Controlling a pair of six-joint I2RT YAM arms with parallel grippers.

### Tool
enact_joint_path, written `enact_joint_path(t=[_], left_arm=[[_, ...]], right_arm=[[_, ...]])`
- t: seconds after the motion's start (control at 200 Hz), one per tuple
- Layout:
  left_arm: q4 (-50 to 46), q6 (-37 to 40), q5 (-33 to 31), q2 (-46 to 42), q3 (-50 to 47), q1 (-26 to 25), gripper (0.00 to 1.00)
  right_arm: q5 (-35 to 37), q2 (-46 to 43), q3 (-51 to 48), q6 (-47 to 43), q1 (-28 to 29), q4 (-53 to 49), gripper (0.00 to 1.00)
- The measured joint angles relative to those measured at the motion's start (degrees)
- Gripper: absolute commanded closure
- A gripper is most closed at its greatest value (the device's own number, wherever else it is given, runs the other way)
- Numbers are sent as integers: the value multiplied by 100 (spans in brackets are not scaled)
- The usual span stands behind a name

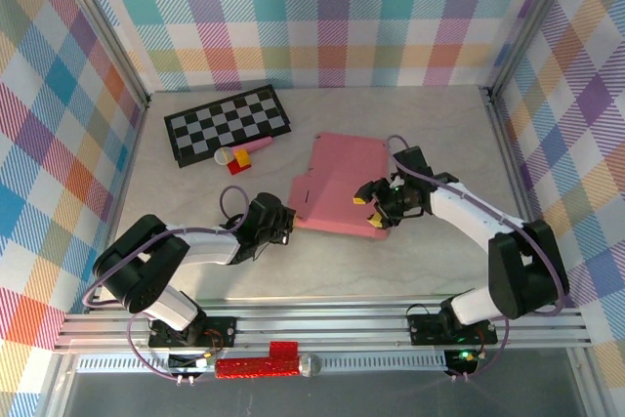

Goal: Fold the paper box

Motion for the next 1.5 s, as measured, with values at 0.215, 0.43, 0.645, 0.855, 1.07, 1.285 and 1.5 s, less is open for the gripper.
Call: enact_joint_path(t=[0.215, 0.43, 0.645, 0.855, 1.07, 1.285, 1.5], left_arm=[[-4, 7, -17, -2, 240, -24, 100], [-96, -11, -13, -103, 385, -114, 100], [-188, -15, -7, -238, 599, -116, 100], [-210, -33, 15, -249, 619, -151, 100], [-254, -37, 28, -284, 627, -168, 100], [-302, -42, 42, -302, 706, -170, 100], [-352, -55, 162, -365, 737, -203, 90]], right_arm=[[463, -1058, -1209, 1185, 437, 1113, 37], [1403, -1102, -2028, 2343, 1464, 2695, 31], [2267, -859, -2120, 2876, 1722, 3663, 26], [2726, -396, -2122, 3093, 1845, 4229, 35], [3077, -415, -1910, 3136, 1845, 4155, 59], [3314, -710, -1718, 3169, 1845, 3698, 77], [3407, -850, -1508, 3134, 1742, 3200, 97]])
